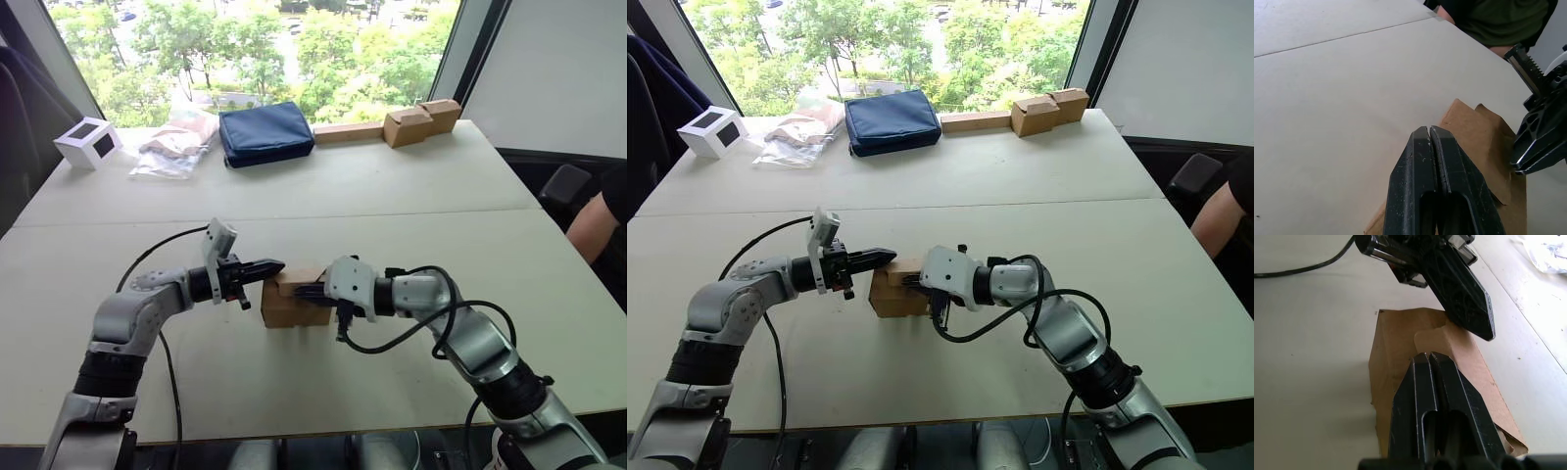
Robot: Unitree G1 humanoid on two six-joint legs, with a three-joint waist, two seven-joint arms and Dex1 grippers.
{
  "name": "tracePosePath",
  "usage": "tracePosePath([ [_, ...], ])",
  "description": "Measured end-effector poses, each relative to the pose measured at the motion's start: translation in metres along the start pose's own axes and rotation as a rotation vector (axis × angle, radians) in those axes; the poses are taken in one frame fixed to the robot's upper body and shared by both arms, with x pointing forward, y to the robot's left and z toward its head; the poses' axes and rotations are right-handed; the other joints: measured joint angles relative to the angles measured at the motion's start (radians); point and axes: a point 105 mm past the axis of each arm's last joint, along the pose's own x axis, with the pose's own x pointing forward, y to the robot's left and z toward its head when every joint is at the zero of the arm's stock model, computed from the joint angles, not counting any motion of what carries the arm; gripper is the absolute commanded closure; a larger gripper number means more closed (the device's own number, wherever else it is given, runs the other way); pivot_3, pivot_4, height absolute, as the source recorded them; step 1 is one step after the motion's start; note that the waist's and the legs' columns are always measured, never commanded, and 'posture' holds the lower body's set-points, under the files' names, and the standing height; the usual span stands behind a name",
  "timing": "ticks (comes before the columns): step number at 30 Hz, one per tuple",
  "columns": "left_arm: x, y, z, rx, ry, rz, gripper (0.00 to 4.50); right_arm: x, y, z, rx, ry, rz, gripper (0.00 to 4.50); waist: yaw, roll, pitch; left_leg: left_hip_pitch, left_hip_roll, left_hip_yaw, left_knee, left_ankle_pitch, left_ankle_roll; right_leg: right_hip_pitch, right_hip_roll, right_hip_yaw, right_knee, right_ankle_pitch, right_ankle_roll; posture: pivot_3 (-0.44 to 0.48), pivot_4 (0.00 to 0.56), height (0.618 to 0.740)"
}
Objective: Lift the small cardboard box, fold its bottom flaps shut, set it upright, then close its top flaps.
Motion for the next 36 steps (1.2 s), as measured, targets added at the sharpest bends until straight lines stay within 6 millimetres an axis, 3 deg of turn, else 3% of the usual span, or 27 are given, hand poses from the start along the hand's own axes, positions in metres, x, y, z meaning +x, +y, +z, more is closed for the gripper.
tracePosePath([
  [8, 0.000, 0.000, 0.000, -0.001, -0.001, 0.003, 4.47, 0.003, 0.001, 0.008, -0.038, -0.022, 0.028, 4.50, 0.000, 0.000, 0.000, 0.000, 0.000, 0.000, 0.000, 0.000, 0.000, 0.000, 0.000, 0.000, 0.000, 0.000, 0.000, 0.000, 0.150, 0.737],
  [36, -0.002, 0.000, -0.002, -0.002, -0.007, -0.001, 4.47, 0.007, -0.008, -0.006, -0.140, 0.066, -0.009, 4.50, 0.000, 0.000, 0.000, 0.000, 0.000, 0.000, 0.000, 0.001, -0.001, 0.000, 0.000, 0.000, 0.000, 0.000, 0.000, 0.000, 0.150, 0.737],
])
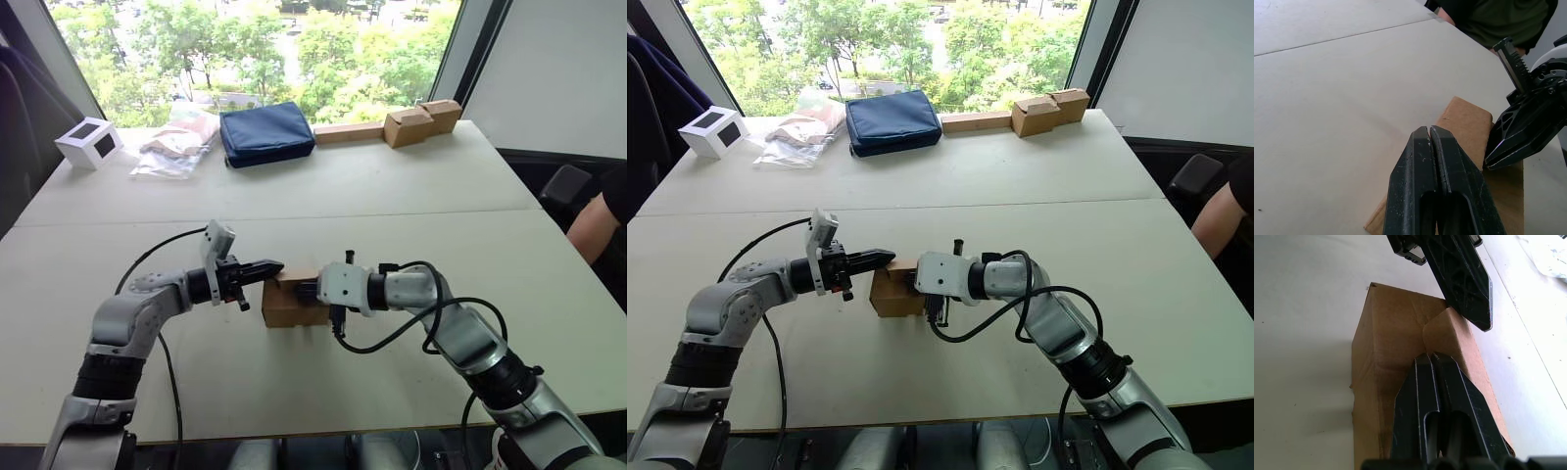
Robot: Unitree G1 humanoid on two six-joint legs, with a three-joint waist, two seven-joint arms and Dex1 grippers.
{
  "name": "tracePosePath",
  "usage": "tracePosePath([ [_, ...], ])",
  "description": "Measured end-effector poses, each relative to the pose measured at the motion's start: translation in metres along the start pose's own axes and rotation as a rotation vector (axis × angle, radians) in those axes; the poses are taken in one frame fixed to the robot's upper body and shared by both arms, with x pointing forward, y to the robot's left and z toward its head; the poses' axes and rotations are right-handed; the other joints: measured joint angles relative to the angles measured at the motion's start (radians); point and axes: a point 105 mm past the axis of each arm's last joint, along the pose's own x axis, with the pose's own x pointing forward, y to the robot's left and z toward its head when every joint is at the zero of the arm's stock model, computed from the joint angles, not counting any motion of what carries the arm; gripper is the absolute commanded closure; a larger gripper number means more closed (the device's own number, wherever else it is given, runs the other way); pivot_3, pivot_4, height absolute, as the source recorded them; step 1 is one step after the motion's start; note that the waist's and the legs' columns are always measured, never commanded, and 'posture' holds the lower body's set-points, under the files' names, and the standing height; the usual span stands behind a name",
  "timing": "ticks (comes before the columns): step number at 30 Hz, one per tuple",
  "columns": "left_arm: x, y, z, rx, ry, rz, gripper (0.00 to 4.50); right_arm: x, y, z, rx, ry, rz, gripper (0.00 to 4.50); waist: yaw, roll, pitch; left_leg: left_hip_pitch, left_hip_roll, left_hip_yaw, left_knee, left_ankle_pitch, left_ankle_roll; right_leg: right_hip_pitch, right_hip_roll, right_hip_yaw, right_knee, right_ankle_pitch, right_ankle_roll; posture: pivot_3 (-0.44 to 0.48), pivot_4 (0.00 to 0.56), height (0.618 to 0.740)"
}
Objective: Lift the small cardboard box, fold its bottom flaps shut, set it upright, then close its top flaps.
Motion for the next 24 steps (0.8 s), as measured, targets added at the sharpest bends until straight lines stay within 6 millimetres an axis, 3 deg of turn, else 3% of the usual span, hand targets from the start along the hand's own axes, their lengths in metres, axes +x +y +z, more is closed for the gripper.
tracePosePath([
  [15, -0.001, -0.002, 0.000, 0.012, 0.015, -0.004, 4.47, 0.005, 0.000, 0.004, 0.027, -0.019, 0.002, 4.50, -0.001, 0.000, 0.000, 0.000, 0.000, 0.000, 0.000, 0.000, 0.000, 0.000, 0.000, 0.000, 0.000, 0.000, 0.000, 0.000, 0.150, 0.737],
  [20, 0.002, -0.009, -0.001, 0.102, 0.083, -0.006, 4.47, 0.001, 0.010, 0.012, 0.097, -0.051, 0.071, 4.50, 0.000, 0.000, 0.000, 0.000, 0.000, 0.000, 0.000, 0.000, 0.000, 0.000, 0.000, 0.000, 0.000, 0.000, 0.000, 0.000, 0.150, 0.737],
  [24, 0.002, -0.008, -0.001, 0.128, 0.093, -0.002, 4.47, -0.007, 0.004, 0.016, 0.167, -0.080, 0.056, 4.50, 0.000, 0.000, 0.000, 0.000, 0.000, 0.000, 0.000, 0.000, 0.000, 0.000, 0.000, 0.000, 0.000, 0.000, 0.000, 0.000, 0.150, 0.737],
])
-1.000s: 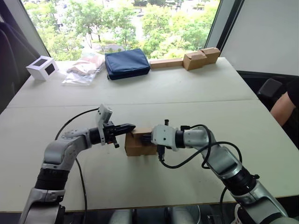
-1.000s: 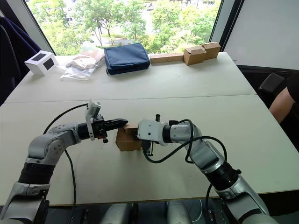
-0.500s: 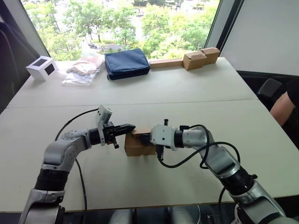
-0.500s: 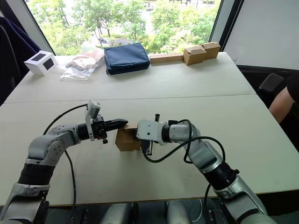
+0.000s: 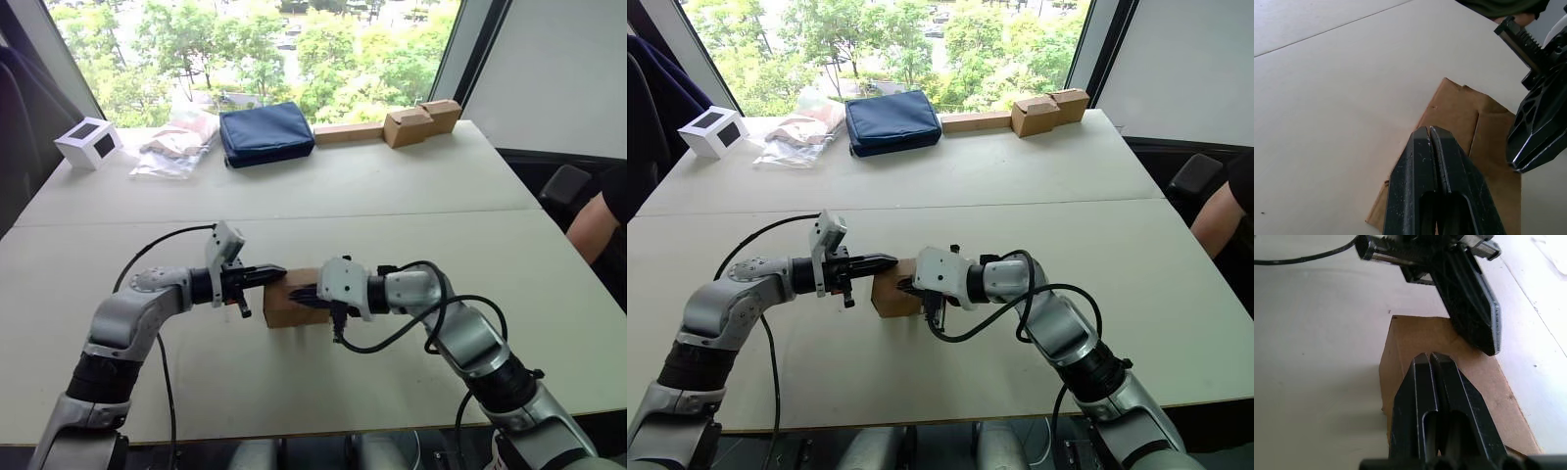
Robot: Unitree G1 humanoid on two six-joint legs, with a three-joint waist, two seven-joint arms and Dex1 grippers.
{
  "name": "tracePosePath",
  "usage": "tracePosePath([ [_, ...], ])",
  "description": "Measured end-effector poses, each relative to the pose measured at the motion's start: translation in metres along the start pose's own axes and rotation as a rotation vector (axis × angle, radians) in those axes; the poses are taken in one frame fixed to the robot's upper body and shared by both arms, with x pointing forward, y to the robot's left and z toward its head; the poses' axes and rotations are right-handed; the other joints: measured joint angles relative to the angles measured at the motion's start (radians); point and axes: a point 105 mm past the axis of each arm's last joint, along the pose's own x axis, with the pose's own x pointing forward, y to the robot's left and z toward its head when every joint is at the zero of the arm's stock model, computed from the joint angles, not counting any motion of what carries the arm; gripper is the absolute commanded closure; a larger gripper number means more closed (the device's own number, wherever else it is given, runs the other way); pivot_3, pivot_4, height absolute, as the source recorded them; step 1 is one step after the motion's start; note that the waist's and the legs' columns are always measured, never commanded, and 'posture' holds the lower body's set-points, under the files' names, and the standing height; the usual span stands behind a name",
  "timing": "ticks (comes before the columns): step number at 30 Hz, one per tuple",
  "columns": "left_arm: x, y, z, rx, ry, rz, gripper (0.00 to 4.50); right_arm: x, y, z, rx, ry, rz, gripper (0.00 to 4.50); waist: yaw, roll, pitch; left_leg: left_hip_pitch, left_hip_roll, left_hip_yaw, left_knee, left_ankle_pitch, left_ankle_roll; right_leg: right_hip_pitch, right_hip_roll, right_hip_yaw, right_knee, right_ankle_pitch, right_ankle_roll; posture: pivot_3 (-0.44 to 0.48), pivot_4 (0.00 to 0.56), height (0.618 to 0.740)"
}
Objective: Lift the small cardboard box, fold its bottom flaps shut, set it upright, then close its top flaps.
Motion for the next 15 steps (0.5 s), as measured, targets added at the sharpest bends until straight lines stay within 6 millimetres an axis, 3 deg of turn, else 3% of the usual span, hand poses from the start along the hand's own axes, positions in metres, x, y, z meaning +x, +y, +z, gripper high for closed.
tracePosePath([
  [10, -0.005, -0.009, 0.017, 0.017, -0.040, -0.016, 4.47, -0.020, -0.036, 0.000, 0.107, -0.043, -0.177, 4.50, -0.001, 0.000, 0.000, 0.000, 0.000, 0.000, 0.000, 0.000, 0.000, 0.000, -0.001, 0.000, 0.000, 0.000, 0.000, 0.000, 0.150, 0.737],
  [15, -0.004, -0.016, 0.025, 0.052, -0.043, -0.029, 4.47, -0.019, -0.040, -0.006, 0.115, -0.033, -0.190, 4.50, -0.001, 0.000, 0.000, 0.000, 0.000, 0.000, 0.000, 0.000, 0.000, 0.000, 0.000, 0.000, 0.000, 0.000, 0.000, 0.000, 0.150, 0.737],
])
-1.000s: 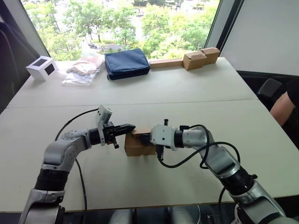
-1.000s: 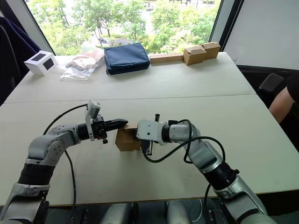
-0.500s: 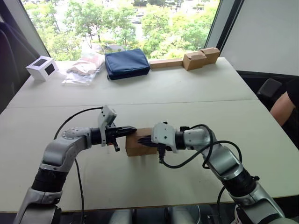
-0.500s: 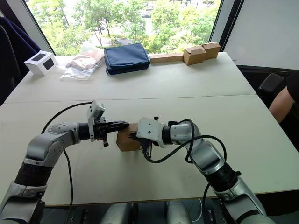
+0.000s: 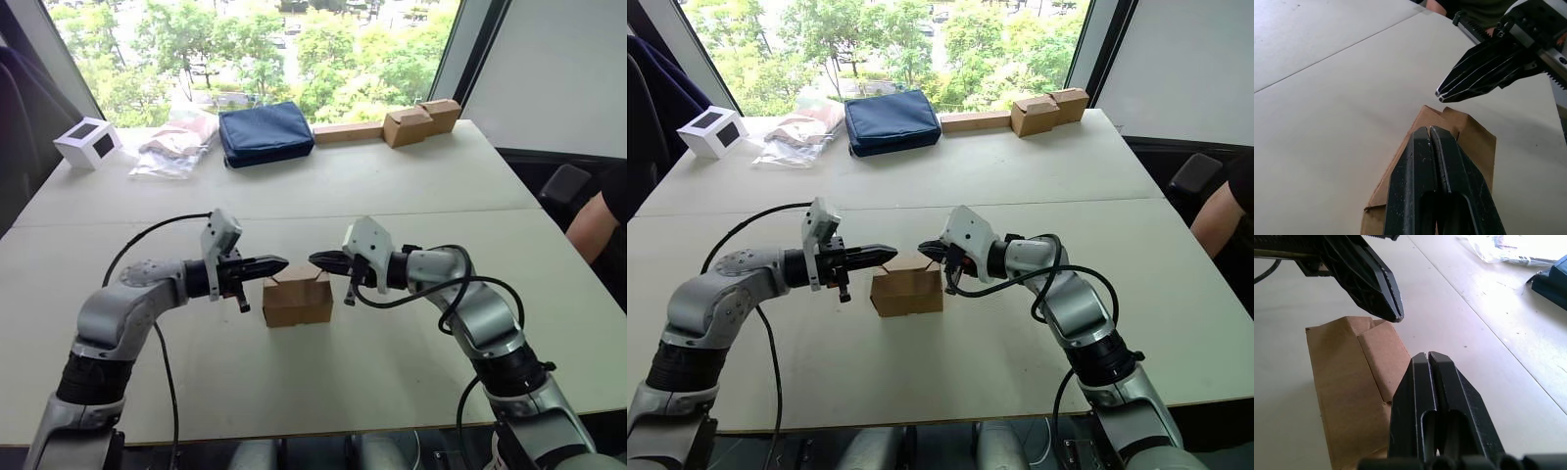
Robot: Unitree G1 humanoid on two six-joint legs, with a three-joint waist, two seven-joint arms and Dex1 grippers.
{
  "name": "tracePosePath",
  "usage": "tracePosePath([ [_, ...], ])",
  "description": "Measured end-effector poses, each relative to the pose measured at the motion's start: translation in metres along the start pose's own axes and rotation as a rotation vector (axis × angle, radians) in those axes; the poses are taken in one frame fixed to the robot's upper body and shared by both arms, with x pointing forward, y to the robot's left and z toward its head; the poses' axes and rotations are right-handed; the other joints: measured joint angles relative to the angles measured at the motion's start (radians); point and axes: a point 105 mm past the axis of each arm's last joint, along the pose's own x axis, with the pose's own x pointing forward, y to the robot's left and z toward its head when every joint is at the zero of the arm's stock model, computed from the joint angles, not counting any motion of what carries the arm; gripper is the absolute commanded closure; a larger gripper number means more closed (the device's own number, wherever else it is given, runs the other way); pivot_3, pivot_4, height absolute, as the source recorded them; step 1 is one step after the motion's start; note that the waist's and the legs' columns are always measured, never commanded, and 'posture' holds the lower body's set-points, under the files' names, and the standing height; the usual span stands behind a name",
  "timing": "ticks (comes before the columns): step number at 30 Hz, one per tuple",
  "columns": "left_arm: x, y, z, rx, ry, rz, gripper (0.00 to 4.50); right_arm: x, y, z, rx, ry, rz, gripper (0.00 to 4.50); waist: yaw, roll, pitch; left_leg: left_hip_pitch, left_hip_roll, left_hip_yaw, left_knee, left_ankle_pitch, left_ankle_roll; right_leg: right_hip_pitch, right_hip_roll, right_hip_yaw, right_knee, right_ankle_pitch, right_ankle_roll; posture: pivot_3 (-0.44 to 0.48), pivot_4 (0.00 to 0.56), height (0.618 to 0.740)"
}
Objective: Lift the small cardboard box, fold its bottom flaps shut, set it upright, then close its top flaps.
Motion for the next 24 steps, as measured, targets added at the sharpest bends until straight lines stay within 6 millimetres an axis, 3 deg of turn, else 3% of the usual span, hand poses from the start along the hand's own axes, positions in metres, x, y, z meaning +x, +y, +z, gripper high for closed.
tracePosePath([
  [8, 0.004, -0.002, -0.023, 0.007, 0.083, 0.000, 4.47, 0.008, 0.012, -0.005, -0.042, 0.026, 0.055, 4.50, 0.000, 0.000, 0.000, 0.000, 0.000, 0.000, 0.000, 0.000, 0.000, 0.000, 0.001, 0.000, 0.000, 0.000, 0.000, 0.000, 0.150, 0.737],
  [14, 0.005, 0.004, -0.029, 0.014, 0.082, 0.013, 4.47, 0.014, 0.020, -0.020, -0.073, 0.092, 0.095, 4.50, 0.001, 0.000, 0.000, 0.000, 0.000, 0.000, 0.000, 0.000, 0.000, 0.000, 0.001, 0.000, 0.000, 0.000, 0.000, 0.000, 0.150, 0.737],
  [24, 0.009, 0.005, -0.031, 0.047, 0.062, 0.024, 4.47, 0.016, 0.017, -0.022, -0.073, 0.093, 0.089, 4.50, 0.001, 0.000, 0.000, 0.000, 0.000, 0.000, 0.000, 0.000, 0.000, 0.000, 0.001, 0.000, 0.000, 0.000, 0.000, 0.000, 0.150, 0.737],
])
